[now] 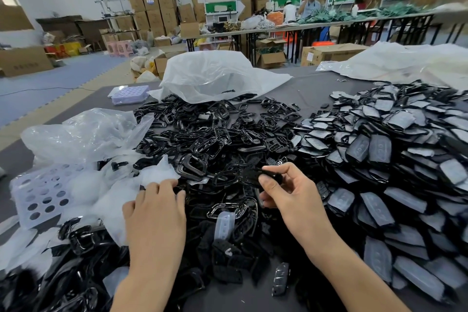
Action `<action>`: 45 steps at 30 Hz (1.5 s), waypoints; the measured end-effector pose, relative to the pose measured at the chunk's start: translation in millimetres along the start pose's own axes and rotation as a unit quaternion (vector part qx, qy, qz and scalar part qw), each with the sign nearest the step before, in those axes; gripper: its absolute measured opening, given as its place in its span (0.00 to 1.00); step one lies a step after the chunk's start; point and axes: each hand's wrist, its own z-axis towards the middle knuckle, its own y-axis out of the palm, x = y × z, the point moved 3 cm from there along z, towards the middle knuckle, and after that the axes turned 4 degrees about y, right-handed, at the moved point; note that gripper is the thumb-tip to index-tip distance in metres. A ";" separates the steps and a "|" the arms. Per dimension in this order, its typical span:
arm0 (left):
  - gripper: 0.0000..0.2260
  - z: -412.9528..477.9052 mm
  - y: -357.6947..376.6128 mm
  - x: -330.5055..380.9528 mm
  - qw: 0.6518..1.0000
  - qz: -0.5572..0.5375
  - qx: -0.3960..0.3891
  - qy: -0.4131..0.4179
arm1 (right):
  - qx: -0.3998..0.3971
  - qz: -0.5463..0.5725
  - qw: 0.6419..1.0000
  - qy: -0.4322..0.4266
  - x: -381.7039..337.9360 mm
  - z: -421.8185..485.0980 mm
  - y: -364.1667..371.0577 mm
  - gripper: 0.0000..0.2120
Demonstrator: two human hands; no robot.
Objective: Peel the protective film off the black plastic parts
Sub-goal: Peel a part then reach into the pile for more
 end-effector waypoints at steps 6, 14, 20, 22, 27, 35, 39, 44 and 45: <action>0.11 0.9 3.2 -1.4 0.997 -0.065 0.004 0.029 | -0.009 0.033 0.999 0.016 -1.2 -2.1 0.1 0.06; 0.10 0.0 4.3 -1.2 0.998 0.021 -0.004 0.064 | -0.007 0.029 0.999 0.019 -1.7 -2.8 0.9 0.06; 0.14 2.5 8.3 -2.7 0.995 0.002 -0.056 0.085 | -0.005 0.028 0.999 0.022 -0.8 -2.1 1.7 0.06; 0.15 3.3 9.8 -4.9 0.993 0.007 -0.072 0.090 | -0.004 0.031 0.999 0.022 -1.0 -1.7 0.8 0.06; 0.08 6.0 8.0 -6.1 0.993 -0.024 -0.064 0.096 | -0.004 0.031 0.999 0.025 -1.5 -1.8 1.2 0.05; 0.06 5.0 -5.5 8.5 0.935 -0.345 0.034 0.075 | -0.004 0.057 0.998 0.036 -4.1 -2.0 0.9 0.06; 0.05 -0.7 -2.2 24.9 0.834 -0.550 -0.022 0.029 | -0.007 0.114 0.991 0.066 -3.2 -1.2 2.0 0.06; 0.10 -9.6 9.5 40.6 0.729 -0.676 -0.111 -0.006 | -0.060 0.236 0.961 0.131 -2.1 -2.8 9.3 0.08; 0.10 -10.0 11.2 40.7 0.732 -0.672 -0.114 -0.009 | -0.085 0.251 0.955 0.131 -3.2 -3.6 11.4 0.08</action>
